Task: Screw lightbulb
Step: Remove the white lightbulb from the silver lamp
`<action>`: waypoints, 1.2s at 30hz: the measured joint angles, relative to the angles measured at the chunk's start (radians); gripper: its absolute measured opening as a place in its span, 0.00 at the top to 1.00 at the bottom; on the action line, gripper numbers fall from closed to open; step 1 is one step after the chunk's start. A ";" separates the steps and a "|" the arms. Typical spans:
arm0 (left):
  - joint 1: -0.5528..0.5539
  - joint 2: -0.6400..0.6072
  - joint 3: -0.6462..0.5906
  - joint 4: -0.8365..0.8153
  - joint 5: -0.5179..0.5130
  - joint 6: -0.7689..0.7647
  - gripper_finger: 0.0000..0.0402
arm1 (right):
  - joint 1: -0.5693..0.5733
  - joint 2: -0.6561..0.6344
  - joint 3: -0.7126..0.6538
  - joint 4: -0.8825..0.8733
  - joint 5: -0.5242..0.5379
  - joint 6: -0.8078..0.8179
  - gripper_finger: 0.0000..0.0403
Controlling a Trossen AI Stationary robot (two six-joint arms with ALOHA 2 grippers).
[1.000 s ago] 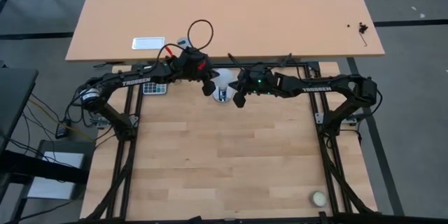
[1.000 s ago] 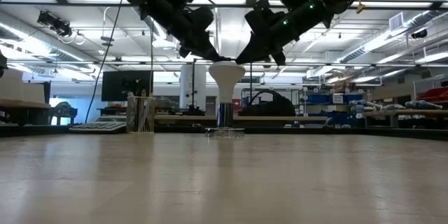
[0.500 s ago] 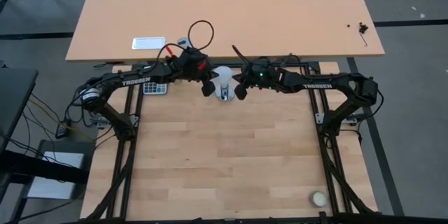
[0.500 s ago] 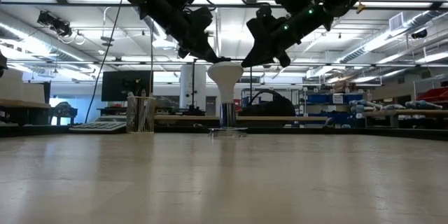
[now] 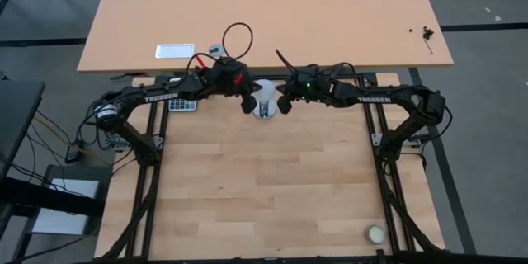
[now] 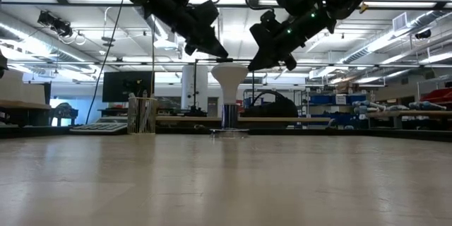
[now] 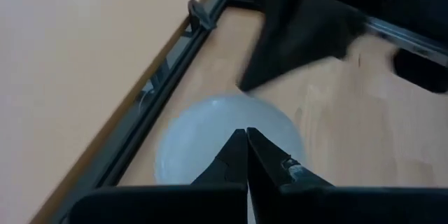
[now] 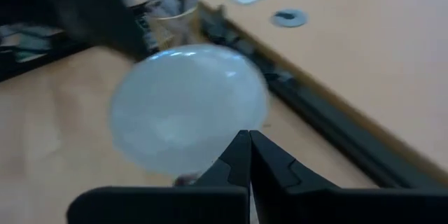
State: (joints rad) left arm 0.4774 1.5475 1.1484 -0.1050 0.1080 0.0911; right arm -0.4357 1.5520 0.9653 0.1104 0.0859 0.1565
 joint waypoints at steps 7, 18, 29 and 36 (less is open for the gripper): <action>0.001 0.000 0.000 0.027 -0.003 -0.009 1.00 | 0.048 0.000 0.000 -0.007 -0.090 0.025 0.97; 0.024 0.028 0.002 0.008 -0.014 0.008 1.00 | 0.120 -0.006 0.000 0.024 -0.113 0.001 0.97; 0.029 0.064 0.006 0.019 -0.001 0.003 1.00 | 0.087 0.001 0.000 -0.014 -0.052 -0.020 0.97; 0.027 0.063 0.006 0.000 -0.013 -0.009 1.00 | 0.018 -0.002 0.000 -0.024 -0.031 -0.018 0.97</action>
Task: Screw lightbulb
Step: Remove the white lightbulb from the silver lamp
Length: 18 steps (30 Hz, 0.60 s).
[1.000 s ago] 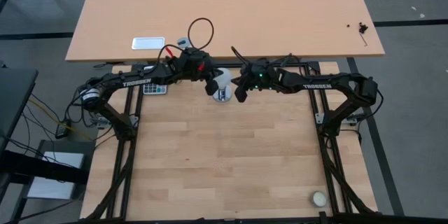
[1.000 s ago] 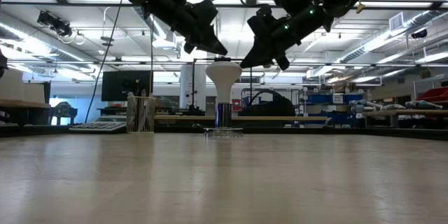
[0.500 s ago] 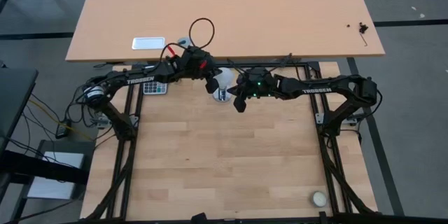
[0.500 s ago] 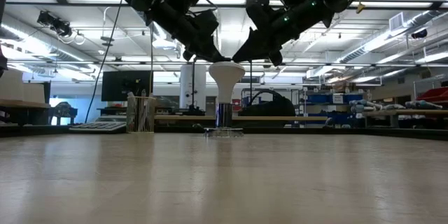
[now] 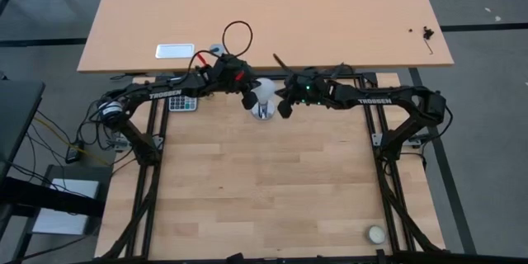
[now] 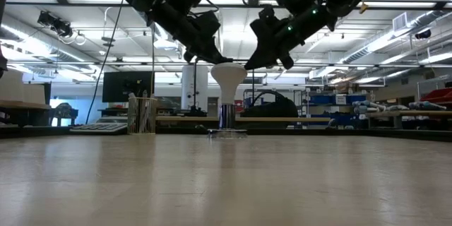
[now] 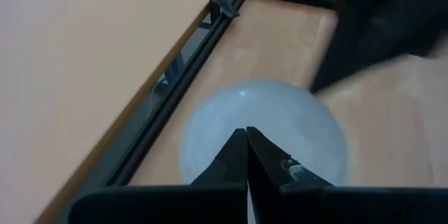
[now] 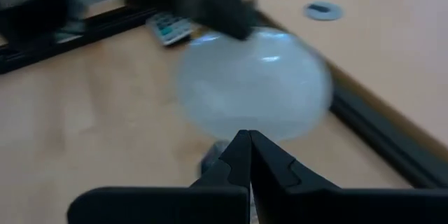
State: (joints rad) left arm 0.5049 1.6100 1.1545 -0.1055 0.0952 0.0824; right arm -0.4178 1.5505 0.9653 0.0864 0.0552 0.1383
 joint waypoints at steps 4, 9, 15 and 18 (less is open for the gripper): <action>-0.005 0.000 0.000 -0.022 0.029 -0.004 1.00 | -0.051 0.003 0.000 0.000 0.071 0.016 0.97; -0.002 0.001 -0.001 -0.026 0.034 -0.005 1.00 | -0.085 -0.003 0.000 -0.003 0.049 0.016 0.97; -0.004 0.002 -0.002 -0.022 0.031 -0.004 1.00 | 0.005 -0.045 0.000 -0.008 -0.105 0.009 0.97; -0.003 0.003 -0.002 -0.008 0.031 -0.005 1.00 | 0.071 -0.036 0.000 -0.005 -0.139 -0.018 0.97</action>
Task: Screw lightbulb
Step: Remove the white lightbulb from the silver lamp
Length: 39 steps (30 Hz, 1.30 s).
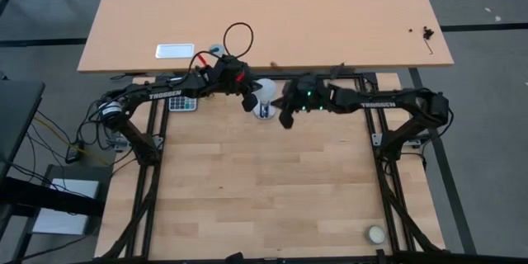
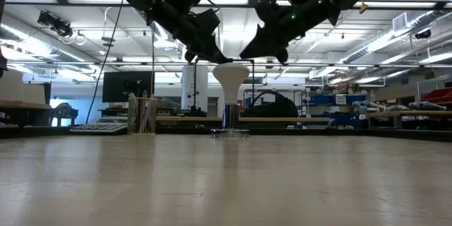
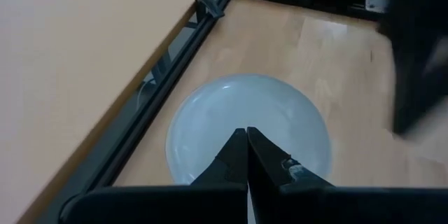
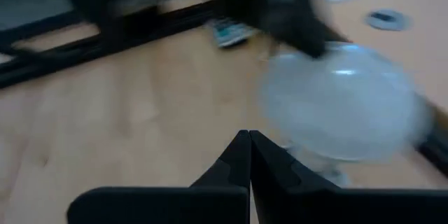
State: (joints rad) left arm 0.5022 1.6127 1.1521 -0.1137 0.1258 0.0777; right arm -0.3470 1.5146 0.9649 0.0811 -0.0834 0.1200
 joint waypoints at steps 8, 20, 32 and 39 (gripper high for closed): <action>-0.002 0.002 0.031 -0.028 0.003 -0.003 1.00 | 0.016 0.080 0.000 0.046 0.120 -0.008 0.98; -0.003 0.002 0.040 -0.056 -0.003 0.002 1.00 | -0.041 0.082 0.000 0.045 0.105 0.016 0.98; -0.007 0.001 0.040 -0.074 0.018 0.005 1.00 | -0.159 0.046 0.000 -0.006 0.113 0.083 0.98; -0.007 0.003 0.045 -0.055 0.011 0.004 1.00 | -0.089 -0.017 0.000 -0.055 0.101 0.082 0.98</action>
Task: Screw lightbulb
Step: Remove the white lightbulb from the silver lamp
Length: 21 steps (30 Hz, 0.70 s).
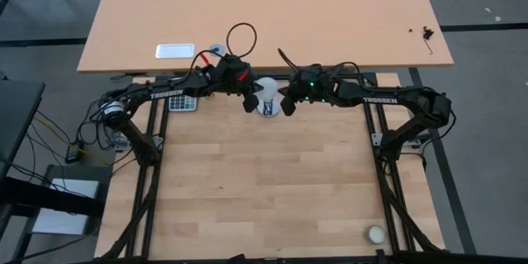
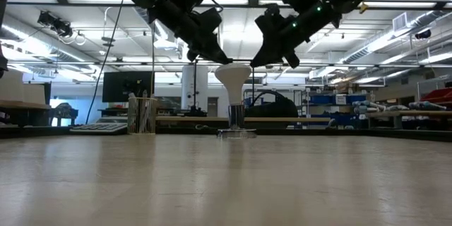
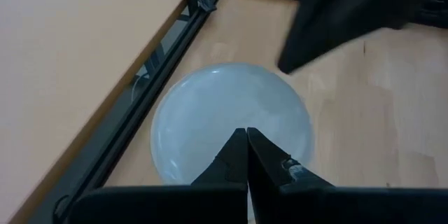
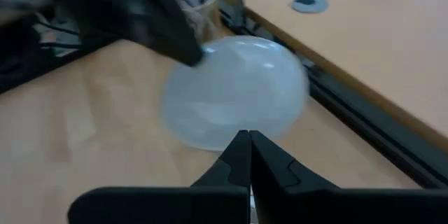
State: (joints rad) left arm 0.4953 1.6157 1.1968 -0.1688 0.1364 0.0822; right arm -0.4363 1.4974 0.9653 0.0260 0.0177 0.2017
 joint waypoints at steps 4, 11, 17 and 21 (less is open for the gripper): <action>-0.007 0.003 0.027 -0.015 -0.007 0.000 1.00 | 0.043 -0.004 0.000 -0.008 0.014 0.001 0.98; -0.008 0.003 0.048 0.006 -0.007 -0.004 1.00 | 0.074 0.004 0.000 -0.004 0.036 -0.019 0.97; -0.007 0.003 0.049 0.067 -0.022 -0.004 1.00 | 0.072 0.020 -0.001 0.000 0.036 -0.024 0.97; 0.007 0.013 0.050 0.047 -0.035 0.010 1.00 | 0.067 0.046 -0.002 0.013 0.037 -0.023 0.97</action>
State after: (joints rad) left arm 0.5019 1.6286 1.2465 -0.1220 0.1010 0.0918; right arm -0.3696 1.5439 0.9638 0.0391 0.0548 0.1787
